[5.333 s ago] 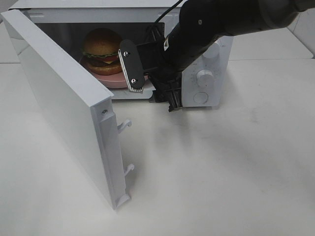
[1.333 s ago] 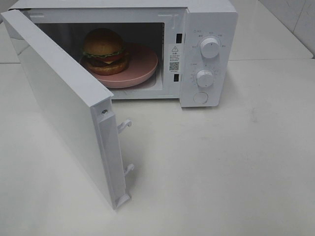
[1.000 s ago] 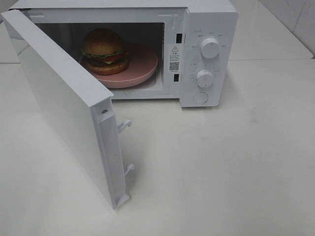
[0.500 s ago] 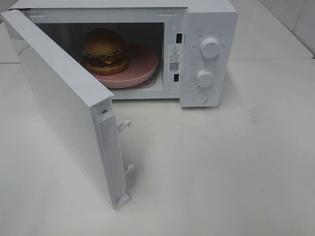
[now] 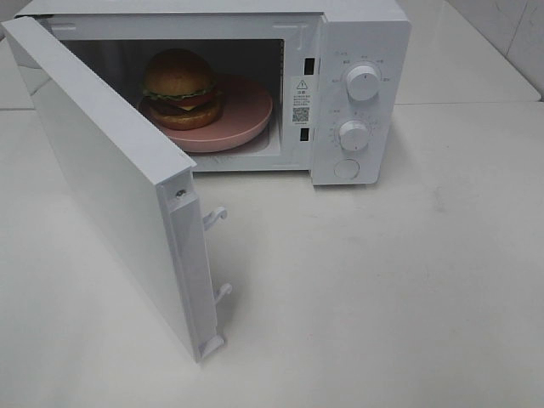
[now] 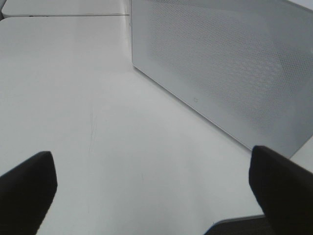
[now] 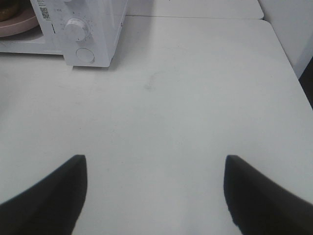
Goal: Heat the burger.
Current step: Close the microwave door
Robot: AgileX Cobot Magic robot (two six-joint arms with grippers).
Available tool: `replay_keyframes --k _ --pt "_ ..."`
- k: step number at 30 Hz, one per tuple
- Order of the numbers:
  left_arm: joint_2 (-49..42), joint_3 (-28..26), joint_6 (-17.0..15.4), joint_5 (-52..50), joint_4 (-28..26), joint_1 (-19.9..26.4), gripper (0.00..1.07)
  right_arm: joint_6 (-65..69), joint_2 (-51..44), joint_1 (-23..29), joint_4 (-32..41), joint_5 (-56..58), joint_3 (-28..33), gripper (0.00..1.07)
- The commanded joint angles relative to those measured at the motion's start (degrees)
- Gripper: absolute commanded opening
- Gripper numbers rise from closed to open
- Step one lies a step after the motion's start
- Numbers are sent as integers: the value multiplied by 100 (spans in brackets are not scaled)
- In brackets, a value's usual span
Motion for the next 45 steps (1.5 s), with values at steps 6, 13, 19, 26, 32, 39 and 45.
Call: replay_keyframes --k 6,13,19,26,32,39,45 --pt "74 -11 -34 -109 -23 -29 100 -63 -160 -52 11 -29 17 75" --pt "453 -172 -34 -413 -52 -29 85 -63 -160 -52 11 -29 17 75" --pt "963 -166 -23 -1014 -132 -29 33 -63 -160 -52 11 -29 17 75" --pt "1576 17 11 -1799 -115 -29 0 -63 -160 -52 11 -29 17 75" --pt "2143 521 258 -2962 -143 -29 0 -63 -160 -52 11 -29 17 75" --pt "2767 1358 682 -4927 -688 -29 0 -57 -160 -52 6 -29 17 75" --pt "3266 1684 900 -6050 -745 -29 0 -63 -160 -52 6 -29 17 75"
